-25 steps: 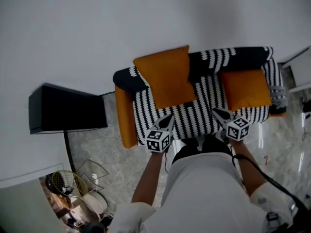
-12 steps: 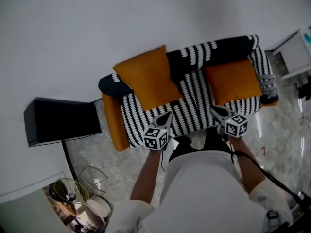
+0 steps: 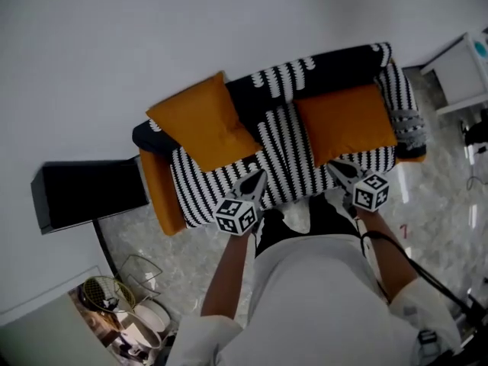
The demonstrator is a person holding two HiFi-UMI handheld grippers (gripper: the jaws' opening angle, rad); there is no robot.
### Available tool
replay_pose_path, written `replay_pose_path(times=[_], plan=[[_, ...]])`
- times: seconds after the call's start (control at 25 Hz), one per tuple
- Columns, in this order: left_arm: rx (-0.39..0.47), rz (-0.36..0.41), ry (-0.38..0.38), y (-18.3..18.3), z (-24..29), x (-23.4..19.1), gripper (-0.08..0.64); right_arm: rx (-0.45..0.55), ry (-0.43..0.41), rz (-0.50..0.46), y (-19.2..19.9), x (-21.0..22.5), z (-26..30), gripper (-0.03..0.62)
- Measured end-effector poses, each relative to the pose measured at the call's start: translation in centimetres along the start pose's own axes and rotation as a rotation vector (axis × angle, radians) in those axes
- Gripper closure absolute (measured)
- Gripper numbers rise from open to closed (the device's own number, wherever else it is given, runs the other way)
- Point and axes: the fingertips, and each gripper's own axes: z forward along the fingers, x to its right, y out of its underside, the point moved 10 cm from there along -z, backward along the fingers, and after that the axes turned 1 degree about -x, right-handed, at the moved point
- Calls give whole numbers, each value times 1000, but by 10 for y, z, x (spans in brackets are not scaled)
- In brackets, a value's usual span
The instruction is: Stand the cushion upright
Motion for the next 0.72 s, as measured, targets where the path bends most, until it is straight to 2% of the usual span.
replay_pose_path(times=[0.32, 0.52, 0.72], plan=[[-52, 5, 44, 3, 78, 28, 560, 27, 35, 140, 15, 82, -33, 545], [-100, 51, 30, -1, 126, 35, 560, 16, 69, 204, 31, 124, -50, 543], [-163, 137, 36, -7, 182, 37, 558, 22, 121, 260, 45, 168, -62, 543]])
